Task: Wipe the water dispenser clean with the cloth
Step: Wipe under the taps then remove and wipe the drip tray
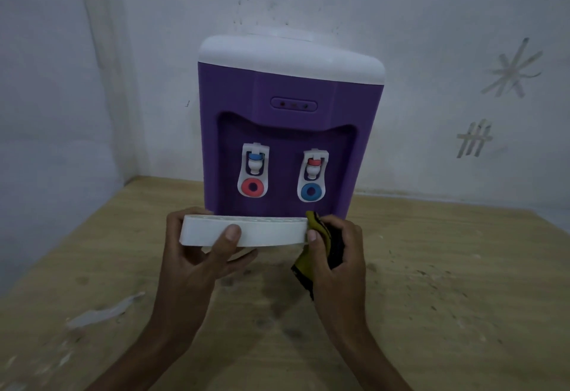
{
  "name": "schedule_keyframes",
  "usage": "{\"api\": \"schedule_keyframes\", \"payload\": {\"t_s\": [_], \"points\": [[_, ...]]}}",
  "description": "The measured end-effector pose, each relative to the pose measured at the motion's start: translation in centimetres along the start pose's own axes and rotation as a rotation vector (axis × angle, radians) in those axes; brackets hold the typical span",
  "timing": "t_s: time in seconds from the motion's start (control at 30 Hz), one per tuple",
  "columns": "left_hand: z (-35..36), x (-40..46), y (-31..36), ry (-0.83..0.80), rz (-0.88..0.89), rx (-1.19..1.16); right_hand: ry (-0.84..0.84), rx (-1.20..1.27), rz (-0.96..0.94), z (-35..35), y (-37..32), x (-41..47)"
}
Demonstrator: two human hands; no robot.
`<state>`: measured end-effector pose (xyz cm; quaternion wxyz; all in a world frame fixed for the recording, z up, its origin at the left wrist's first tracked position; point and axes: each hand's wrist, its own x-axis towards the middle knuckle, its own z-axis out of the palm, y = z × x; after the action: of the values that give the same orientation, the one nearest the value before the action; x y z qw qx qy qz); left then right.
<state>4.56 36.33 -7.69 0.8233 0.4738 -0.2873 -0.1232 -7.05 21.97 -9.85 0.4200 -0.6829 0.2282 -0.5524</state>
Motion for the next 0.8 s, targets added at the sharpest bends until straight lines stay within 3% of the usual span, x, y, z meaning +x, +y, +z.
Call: {"api": "schedule_keyframes", "payload": {"t_s": [0.23,0.37,0.7,0.8], "points": [[-0.7,0.7,0.1,-0.089,-0.127,-0.165,-0.004,-0.105,-0.183,-0.3,-0.4,0.3],[-0.7,0.5,-0.4,-0.204,-0.184,-0.189,0.024,-0.132,-0.17,-0.7,0.0,0.9],[-0.2,-0.8,-1.0,-0.238,0.082,0.264,-0.112,-0.077,-0.139,-0.4,-0.4,0.3],[-0.3,-0.5,-1.3,-0.163,0.157,0.355,-0.154,-0.065,-0.164,-0.1,-0.9,0.0]]}}
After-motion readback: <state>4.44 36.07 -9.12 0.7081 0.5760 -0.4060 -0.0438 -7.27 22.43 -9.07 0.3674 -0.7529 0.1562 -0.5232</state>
